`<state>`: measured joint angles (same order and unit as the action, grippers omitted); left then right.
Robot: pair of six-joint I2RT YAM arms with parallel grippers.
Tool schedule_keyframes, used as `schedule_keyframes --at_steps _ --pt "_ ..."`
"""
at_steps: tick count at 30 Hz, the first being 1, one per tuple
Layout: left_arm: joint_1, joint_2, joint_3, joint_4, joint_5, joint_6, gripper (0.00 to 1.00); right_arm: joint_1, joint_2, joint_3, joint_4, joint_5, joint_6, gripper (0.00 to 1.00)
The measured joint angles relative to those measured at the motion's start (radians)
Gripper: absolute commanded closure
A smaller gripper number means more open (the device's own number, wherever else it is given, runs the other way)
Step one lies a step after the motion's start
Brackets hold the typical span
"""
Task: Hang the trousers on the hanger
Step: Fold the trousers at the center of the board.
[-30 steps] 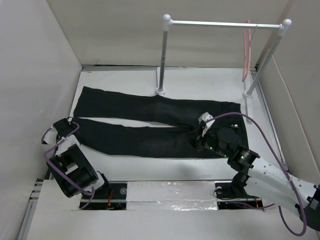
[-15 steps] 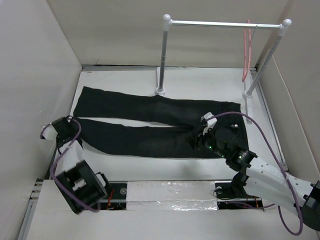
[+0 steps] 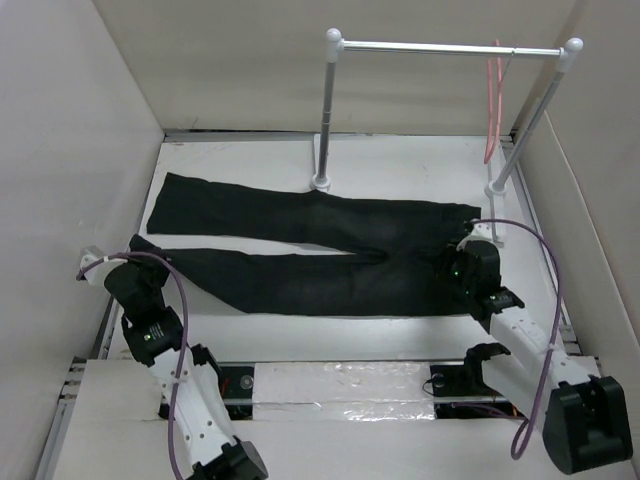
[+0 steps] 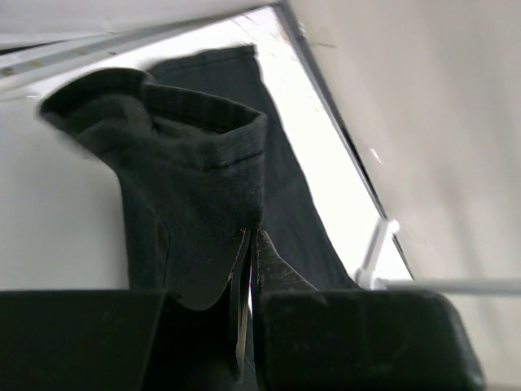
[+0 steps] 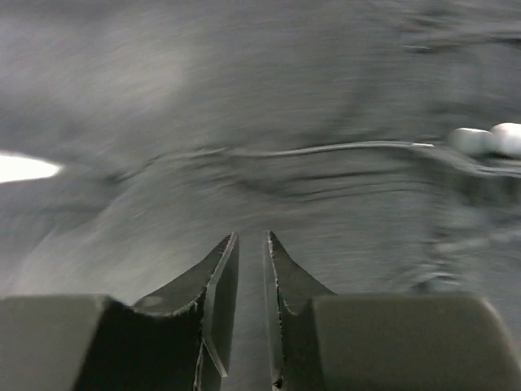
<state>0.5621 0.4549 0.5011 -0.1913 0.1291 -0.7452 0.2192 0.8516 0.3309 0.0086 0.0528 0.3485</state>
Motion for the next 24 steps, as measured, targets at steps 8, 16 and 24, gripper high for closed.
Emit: schedule_keyframes --at_steps 8,16,24 --pt "0.000 -0.051 0.000 0.022 0.162 0.000 1.00 -0.234 0.194 0.030 0.014 -0.025 0.060 0.59" --pt "0.000 -0.052 -0.056 0.108 0.274 0.035 1.00 -0.247 0.446 0.149 0.074 -0.133 0.153 0.58" --pt "0.000 -0.012 -0.093 0.146 0.359 0.055 1.00 -0.206 0.661 0.334 0.123 -0.204 0.172 0.59"
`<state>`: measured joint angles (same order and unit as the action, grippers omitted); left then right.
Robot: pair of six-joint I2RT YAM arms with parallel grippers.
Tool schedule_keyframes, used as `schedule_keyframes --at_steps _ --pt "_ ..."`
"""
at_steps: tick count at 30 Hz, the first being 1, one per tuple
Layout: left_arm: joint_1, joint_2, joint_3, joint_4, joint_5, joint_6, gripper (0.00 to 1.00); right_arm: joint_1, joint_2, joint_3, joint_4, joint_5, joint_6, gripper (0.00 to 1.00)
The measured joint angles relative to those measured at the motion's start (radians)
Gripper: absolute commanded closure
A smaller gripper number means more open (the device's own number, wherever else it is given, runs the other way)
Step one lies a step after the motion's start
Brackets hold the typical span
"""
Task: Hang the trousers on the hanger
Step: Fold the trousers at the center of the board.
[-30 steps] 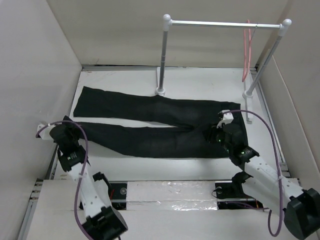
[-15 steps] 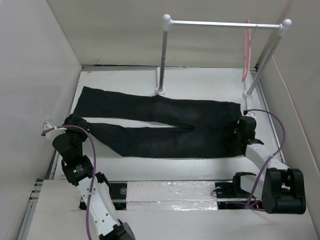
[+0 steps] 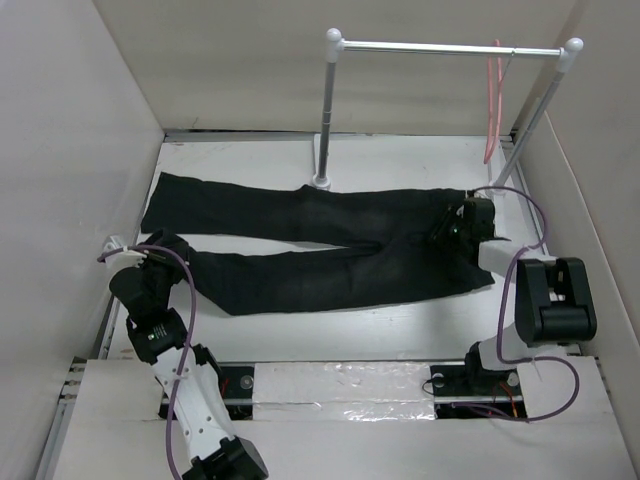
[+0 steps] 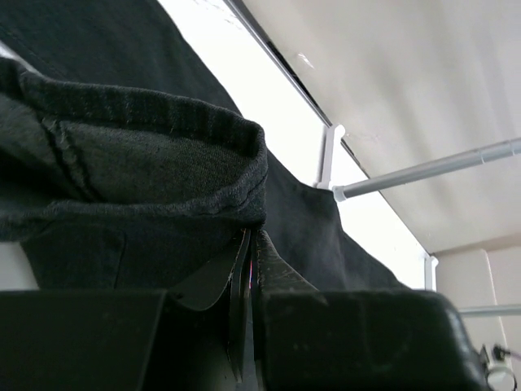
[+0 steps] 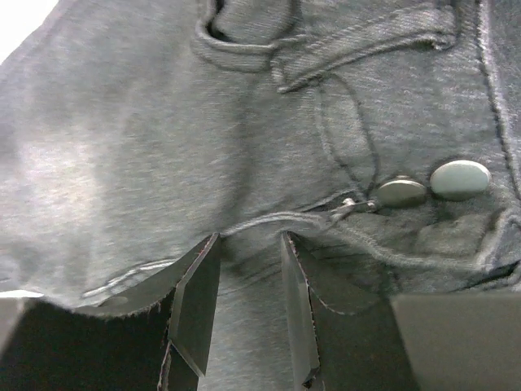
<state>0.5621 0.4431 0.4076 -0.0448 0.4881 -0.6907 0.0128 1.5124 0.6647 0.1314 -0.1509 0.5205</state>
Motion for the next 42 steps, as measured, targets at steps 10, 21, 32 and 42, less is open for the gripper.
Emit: schedule_keyframes --at_steps 10,21,32,42 --pt "0.000 0.000 -0.003 0.018 0.036 0.002 1.00 -0.064 -0.213 -0.022 0.001 -0.018 -0.071 0.53" --pt "-0.005 0.028 -0.009 0.066 0.089 -0.005 1.00 -0.146 -0.798 -0.362 -0.350 0.239 0.043 0.53" --pt "-0.011 0.034 -0.021 0.086 0.108 -0.014 1.00 -0.241 -0.553 -0.328 -0.326 0.261 0.092 0.56" --pt "-0.011 0.043 -0.021 0.081 0.084 -0.013 1.00 -0.261 -0.682 -0.311 -0.387 0.272 0.104 0.99"
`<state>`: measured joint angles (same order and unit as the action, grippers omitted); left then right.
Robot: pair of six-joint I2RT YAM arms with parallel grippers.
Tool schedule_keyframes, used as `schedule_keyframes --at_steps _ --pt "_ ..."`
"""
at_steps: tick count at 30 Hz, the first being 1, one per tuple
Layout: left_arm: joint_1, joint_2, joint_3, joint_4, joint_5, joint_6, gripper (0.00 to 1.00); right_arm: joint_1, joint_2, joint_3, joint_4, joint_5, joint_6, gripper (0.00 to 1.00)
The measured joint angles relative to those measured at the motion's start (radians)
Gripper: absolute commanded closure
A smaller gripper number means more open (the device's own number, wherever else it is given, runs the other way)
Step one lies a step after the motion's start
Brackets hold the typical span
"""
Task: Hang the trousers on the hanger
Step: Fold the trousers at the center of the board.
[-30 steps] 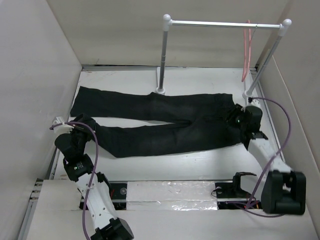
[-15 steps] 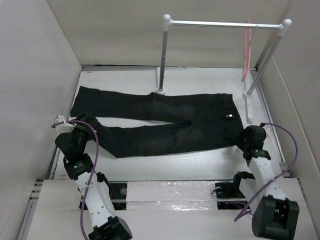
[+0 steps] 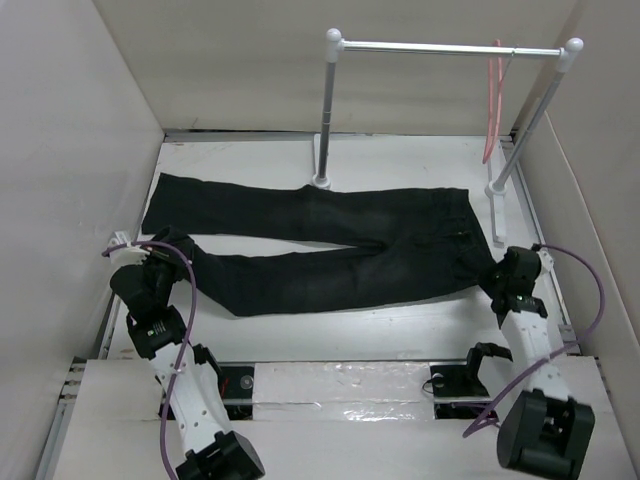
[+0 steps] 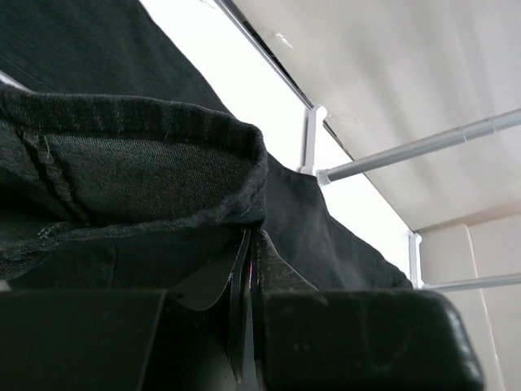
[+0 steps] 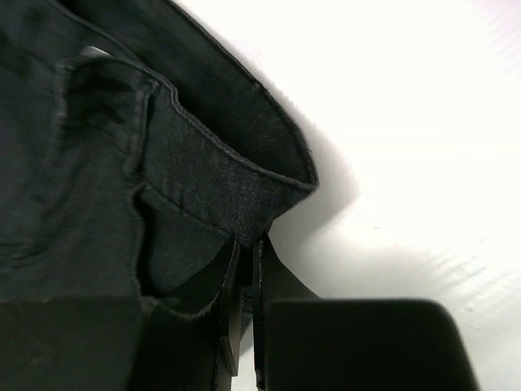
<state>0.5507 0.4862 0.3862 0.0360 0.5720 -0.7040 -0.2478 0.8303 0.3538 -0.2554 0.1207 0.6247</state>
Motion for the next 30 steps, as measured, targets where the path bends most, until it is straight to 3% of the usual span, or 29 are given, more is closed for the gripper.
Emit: schedule_keyframes --at_steps 4,10,14,21,30 --pt "0.000 0.009 0.001 -0.014 -0.029 -0.014 1.00 -0.072 -0.166 0.069 -0.125 0.037 -0.039 1.00" --pt "-0.001 0.069 0.008 0.014 -0.044 -0.092 1.00 -0.139 -0.296 0.177 -0.300 0.093 -0.099 0.96" --pt "-0.001 0.075 0.060 -0.045 -0.136 -0.085 1.00 -0.139 -0.327 0.211 -0.381 0.092 -0.122 0.95" --pt "-0.002 0.083 0.139 -0.087 -0.316 -0.080 1.00 -0.139 -0.092 0.327 -0.380 0.098 -0.167 0.96" --pt "-0.008 0.363 0.232 -0.098 -0.450 -0.117 1.00 -0.059 0.359 0.699 -0.330 0.173 -0.201 0.98"
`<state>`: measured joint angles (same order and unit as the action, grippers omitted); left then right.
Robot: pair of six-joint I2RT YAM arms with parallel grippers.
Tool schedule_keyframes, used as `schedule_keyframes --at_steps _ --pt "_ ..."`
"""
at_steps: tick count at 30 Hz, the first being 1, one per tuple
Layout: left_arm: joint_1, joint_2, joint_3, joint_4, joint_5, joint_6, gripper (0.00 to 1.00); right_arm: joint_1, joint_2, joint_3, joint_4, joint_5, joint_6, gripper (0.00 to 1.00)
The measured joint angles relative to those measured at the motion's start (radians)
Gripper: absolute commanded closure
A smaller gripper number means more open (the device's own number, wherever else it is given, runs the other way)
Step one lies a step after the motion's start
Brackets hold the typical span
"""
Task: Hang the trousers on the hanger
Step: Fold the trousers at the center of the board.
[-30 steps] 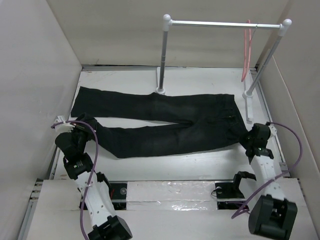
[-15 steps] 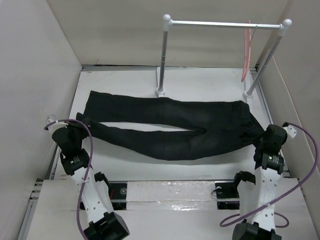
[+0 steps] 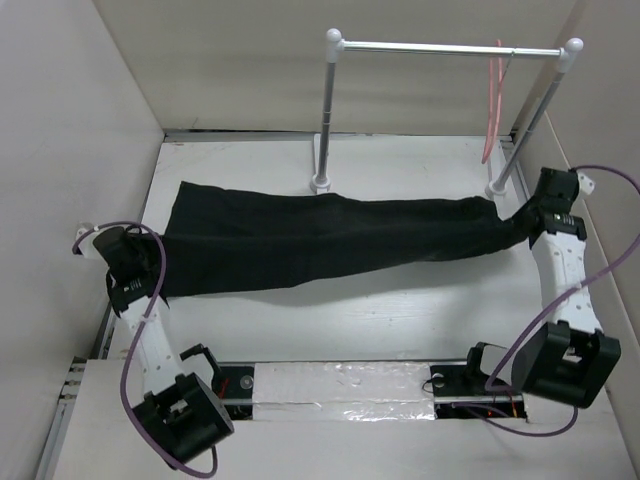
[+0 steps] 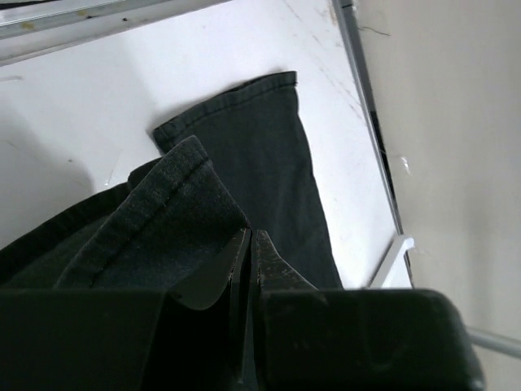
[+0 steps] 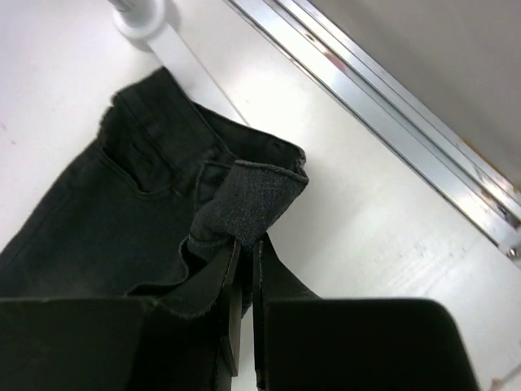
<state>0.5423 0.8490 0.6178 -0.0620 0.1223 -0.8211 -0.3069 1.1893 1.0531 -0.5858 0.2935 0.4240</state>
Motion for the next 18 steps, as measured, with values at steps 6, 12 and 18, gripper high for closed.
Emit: schedule_keyframes --at_steps 6,12,18 --pt "-0.003 0.124 0.065 0.006 -0.035 -0.008 1.00 0.122 0.211 0.162 0.049 0.074 -0.001 0.98" --pt "-0.008 0.288 0.149 0.047 -0.034 -0.025 1.00 0.183 0.419 0.310 0.058 0.120 -0.002 0.97" --pt "-0.140 0.524 0.336 0.021 -0.134 -0.013 1.00 0.185 0.545 0.393 0.068 0.127 -0.003 0.92"
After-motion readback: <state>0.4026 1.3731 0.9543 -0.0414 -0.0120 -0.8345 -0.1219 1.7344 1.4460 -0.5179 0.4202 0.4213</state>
